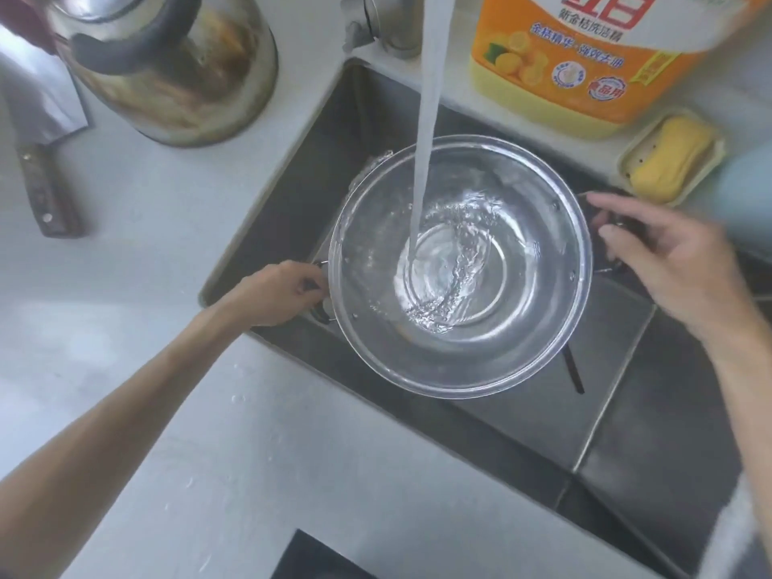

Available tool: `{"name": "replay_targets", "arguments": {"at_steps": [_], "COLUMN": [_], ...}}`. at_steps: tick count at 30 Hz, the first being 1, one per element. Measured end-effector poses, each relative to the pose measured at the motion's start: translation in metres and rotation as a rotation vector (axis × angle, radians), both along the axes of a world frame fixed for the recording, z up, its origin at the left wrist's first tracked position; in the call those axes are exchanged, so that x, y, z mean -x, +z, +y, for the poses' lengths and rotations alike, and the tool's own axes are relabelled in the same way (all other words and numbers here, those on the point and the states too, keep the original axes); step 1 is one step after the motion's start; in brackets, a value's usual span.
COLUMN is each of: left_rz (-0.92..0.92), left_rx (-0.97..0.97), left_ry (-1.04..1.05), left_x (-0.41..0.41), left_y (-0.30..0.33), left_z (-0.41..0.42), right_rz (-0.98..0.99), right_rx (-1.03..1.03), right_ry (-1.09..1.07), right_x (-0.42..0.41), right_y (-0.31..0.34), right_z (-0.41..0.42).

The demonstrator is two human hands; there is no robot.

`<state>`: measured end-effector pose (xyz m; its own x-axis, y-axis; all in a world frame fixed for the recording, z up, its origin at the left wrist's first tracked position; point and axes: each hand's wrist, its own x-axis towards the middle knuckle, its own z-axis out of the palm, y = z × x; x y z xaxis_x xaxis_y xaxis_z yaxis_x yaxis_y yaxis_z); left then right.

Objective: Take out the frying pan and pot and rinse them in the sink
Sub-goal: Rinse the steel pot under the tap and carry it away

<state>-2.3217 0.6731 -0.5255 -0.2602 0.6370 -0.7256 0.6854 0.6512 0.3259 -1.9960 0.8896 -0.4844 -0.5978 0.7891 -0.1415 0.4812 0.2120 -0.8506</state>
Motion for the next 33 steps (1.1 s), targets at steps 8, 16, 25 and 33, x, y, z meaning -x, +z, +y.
{"name": "replay_targets", "arguments": {"at_steps": [8,16,25,33], "left_rz": [0.252,0.002,-0.052,0.084], "left_rx": [-0.397,-0.537,-0.037,-0.334], "left_ry": [0.146,0.197,-0.01,0.155], "left_x": [-0.006,0.021,0.018,-0.001], "left_y": [0.03,0.089,0.0,0.002], "left_z": [0.015,0.017,-0.007,0.013], "right_rz": [0.164,0.065,-0.093,0.1], "right_rx": [-0.029,0.759,0.247,-0.007], "right_ry": [-0.164,-0.2,-0.059,-0.114], "right_x": [-0.014,-0.008,0.003,-0.006], "right_y": [-0.012,-0.091,-0.016,0.009], "right_z": [-0.018,-0.045,-0.001,0.002]}}
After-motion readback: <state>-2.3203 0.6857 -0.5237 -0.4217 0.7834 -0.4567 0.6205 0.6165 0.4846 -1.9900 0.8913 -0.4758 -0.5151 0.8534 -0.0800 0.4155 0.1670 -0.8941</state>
